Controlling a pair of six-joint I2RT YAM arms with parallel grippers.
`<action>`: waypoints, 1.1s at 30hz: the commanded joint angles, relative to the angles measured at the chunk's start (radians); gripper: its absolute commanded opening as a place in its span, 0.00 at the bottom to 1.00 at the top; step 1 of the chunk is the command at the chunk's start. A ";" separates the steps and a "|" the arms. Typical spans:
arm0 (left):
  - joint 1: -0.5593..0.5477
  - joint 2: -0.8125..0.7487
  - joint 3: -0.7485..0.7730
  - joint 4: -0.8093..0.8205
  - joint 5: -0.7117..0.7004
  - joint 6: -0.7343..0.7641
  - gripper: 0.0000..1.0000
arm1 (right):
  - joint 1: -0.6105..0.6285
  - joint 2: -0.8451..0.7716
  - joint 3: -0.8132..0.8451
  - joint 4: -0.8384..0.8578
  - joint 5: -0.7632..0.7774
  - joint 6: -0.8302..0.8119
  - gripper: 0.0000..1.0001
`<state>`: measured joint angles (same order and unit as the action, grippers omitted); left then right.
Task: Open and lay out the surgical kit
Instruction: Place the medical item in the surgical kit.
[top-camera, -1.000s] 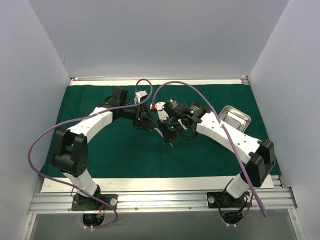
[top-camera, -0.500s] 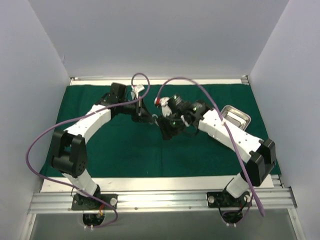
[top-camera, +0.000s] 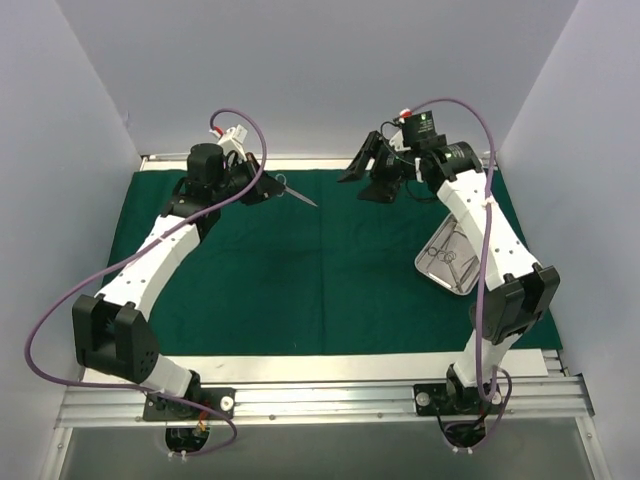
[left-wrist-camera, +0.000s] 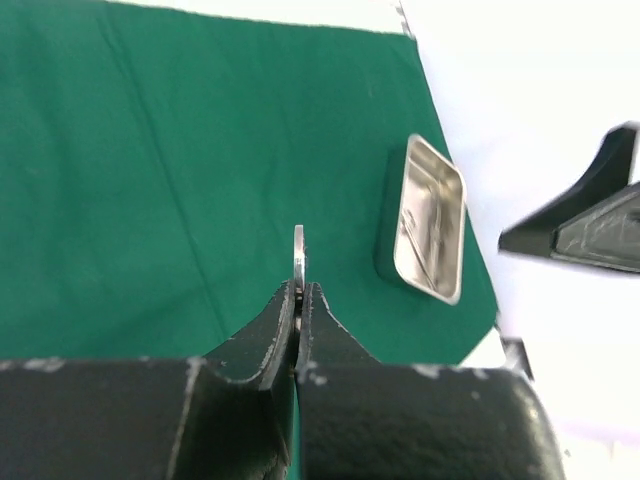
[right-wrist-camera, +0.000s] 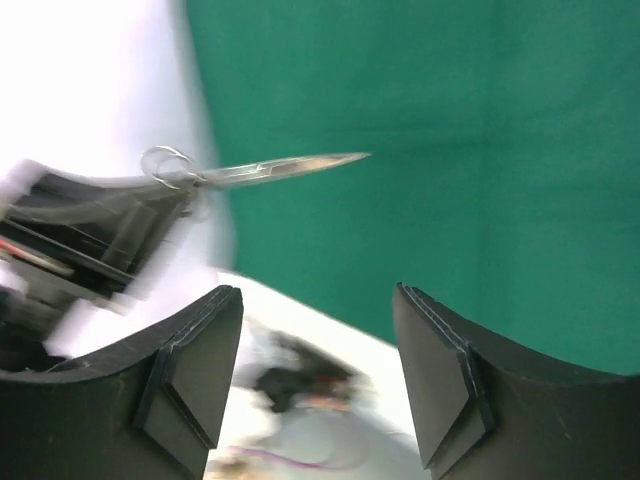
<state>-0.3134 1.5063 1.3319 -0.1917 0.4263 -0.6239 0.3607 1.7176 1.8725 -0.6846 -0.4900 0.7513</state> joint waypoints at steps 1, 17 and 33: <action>-0.004 -0.046 0.076 0.075 -0.103 0.046 0.02 | 0.024 0.005 -0.074 0.216 -0.148 0.512 0.62; -0.035 -0.146 0.029 0.066 -0.093 0.073 0.02 | 0.155 0.016 -0.236 0.533 0.051 1.016 0.61; -0.056 -0.166 0.016 0.057 -0.101 0.133 0.02 | 0.242 0.051 -0.188 0.517 0.151 1.183 0.42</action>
<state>-0.3588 1.3762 1.3319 -0.1711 0.3252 -0.5354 0.5972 1.7916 1.6535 -0.1761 -0.3958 1.8771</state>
